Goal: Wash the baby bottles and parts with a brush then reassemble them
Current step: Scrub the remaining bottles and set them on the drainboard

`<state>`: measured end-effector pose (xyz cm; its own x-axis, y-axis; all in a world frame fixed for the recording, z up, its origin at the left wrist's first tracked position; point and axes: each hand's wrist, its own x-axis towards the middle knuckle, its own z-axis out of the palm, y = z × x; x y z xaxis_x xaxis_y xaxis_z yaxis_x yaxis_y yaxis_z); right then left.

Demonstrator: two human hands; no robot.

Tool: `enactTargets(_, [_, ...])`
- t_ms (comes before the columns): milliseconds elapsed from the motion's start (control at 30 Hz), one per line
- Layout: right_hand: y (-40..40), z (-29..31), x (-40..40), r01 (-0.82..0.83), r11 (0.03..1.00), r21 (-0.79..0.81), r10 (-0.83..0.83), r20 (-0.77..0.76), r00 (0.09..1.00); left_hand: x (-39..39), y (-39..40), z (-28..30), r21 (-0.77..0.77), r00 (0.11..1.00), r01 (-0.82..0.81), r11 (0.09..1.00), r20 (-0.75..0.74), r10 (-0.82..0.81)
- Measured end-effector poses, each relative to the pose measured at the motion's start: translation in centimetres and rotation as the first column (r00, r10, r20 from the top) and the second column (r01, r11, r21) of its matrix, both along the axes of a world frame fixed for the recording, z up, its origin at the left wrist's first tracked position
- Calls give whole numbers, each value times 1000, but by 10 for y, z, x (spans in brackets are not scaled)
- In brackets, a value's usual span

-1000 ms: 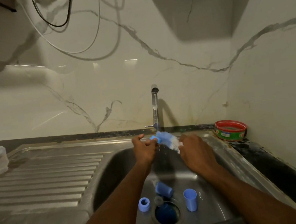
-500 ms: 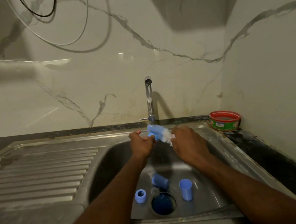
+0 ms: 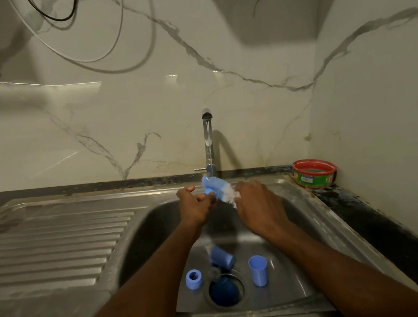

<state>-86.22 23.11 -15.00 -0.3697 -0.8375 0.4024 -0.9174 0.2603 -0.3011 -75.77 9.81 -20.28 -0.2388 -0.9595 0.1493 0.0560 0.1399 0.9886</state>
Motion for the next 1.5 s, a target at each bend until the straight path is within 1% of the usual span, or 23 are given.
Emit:
enactTargets(100, [-4,4,-2,45,999,-31,-43,48,998,1,11,4,-66,981,194,979,7,-194])
enactTargets(133, [-4,6,-3,73,997,-39,-71,58,996,0,13,6,-94,974,226,970,6,-226])
enactTargets(167, [-3,7,-6,100,994,-39,-97,66,993,-2,13,8,-117,976,215,970,8,-216])
enactTargets(233, [2,7,-9,126,992,-12,-125,75,989,-4,10,9,-149,996,85,985,16,-84])
enactTargets(300, [6,4,-8,115,992,45,-117,34,993,-4,3,5,-121,999,-31,992,23,34])
enactTargets(333, [8,3,-6,107,992,62,-108,14,994,-3,0,3,-94,998,-46,995,41,50])
enactTargets(400, [7,4,-1,94,994,52,-95,17,995,-2,-3,-4,-70,993,-5,998,114,13])
enactTargets(467, [4,6,6,69,997,30,-70,10,998,-2,-5,-9,-124,981,73,990,190,-49])
enactTargets(533, [1,6,10,72,996,48,-72,-8,997,-4,-2,-9,-187,974,155,970,192,-119])
enactTargets(600, [1,7,8,120,990,72,-120,-5,993,-7,3,-5,-196,973,195,961,165,-164])
enactTargets(700, [9,8,-3,145,983,111,-153,65,986,-8,1,1,-113,990,116,987,93,-106])
enactTargets(767, [14,7,-6,130,979,154,-131,-3,991,-4,-3,0,-87,996,19,996,91,-11])
enactTargets(833, [16,4,-2,131,981,142,-123,-64,990,1,-9,-5,-144,985,16,989,173,10])
enactTargets(900, [13,4,3,133,982,130,-126,-63,990,4,-10,-10,-285,954,100,953,298,-11])
enactTargets(933, [12,5,5,140,981,136,-133,-57,989,5,-9,-10,-376,923,167,911,386,-10])
enactTargets(1000, [10,9,5,155,979,133,-149,-51,988,3,-6,-10,-497,808,341,798,589,22])
enactTargets(1067, [11,11,4,170,978,119,-160,-88,983,-1,-1,-11,-518,677,455,725,730,96])
enactTargets(1133, [12,9,5,173,974,148,-152,-148,977,-3,0,-9,-549,624,447,707,757,193])
enactTargets(1233, [14,6,2,158,966,207,-128,-150,980,-3,1,-1,-644,639,374,667,700,318])
enactTargets(1300, [15,7,0,132,973,190,-106,-142,984,-3,0,5,-641,643,367,674,698,315])
enactTargets(1367, [14,7,1,117,979,165,-91,-158,983,-3,2,8,-623,610,443,644,737,292])
enactTargets(1467, [9,5,3,159,964,211,-110,-228,967,-5,10,12,-621,545,606,497,779,308])
enactTargets(1500, [6,4,2,185,954,234,-126,-245,961,-6,11,12,-615,538,617,491,785,308])
